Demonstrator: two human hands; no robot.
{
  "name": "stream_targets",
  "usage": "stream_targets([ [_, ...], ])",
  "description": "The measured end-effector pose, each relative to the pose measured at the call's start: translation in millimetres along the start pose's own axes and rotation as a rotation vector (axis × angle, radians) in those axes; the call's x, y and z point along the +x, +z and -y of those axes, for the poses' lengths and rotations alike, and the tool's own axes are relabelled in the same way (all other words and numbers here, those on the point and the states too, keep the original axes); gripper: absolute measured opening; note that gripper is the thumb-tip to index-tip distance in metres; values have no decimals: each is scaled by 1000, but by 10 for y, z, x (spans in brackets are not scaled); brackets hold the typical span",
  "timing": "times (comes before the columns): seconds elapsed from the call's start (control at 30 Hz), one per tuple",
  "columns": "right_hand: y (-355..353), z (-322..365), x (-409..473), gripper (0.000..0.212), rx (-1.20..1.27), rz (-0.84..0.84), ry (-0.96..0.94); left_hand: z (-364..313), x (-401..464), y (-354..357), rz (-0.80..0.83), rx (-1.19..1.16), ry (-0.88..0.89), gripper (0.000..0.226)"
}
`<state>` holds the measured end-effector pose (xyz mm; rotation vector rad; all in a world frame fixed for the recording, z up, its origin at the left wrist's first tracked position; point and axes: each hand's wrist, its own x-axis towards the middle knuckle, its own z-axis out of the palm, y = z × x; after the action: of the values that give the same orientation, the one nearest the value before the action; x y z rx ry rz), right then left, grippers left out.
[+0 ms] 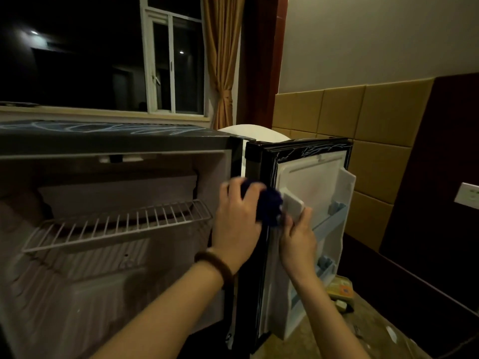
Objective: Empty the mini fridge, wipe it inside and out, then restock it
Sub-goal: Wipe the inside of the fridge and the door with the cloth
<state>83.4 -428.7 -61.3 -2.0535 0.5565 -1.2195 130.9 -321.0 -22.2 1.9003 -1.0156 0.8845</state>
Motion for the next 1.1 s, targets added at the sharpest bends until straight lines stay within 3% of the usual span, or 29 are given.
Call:
stream_targets([
  [0.17, 8, 29, 18, 15, -1, -5, 23, -21, -43, 77, 23, 216, 24, 61],
  [0.3, -10, 49, 3, 17, -19, -3, 22, 215, -620, 269, 238, 278, 29, 72],
  [0.4, -21, 49, -1, 19, -14, 10, 24, 173, -731, 170, 443, 327, -17, 58],
  [0.47, -30, 53, 9, 20, -28, 23, 28, 161, -647, 113, 404, 352, -2, 55],
  [0.67, -62, 28, 21, 19, -45, 59, 18, -91, 114, -19, 13, 240, 0, 58],
  [0.87, -116, 90, 28, 21, -107, 85, 46, -33, -491, 72, 347, 286, -117, 51],
  [0.93, -170, 81, 36, 18, -99, 144, 51, -41, -489, 14, 367, 188, -139, 51],
  [1.03, -284, 99, 50, 15, 6, 232, 56, -128, -294, -179, 304, -164, -267, 47],
  [1.1, -394, 198, -44, 31, 72, 110, 11, -212, -158, -312, 263, -284, -302, 44],
])
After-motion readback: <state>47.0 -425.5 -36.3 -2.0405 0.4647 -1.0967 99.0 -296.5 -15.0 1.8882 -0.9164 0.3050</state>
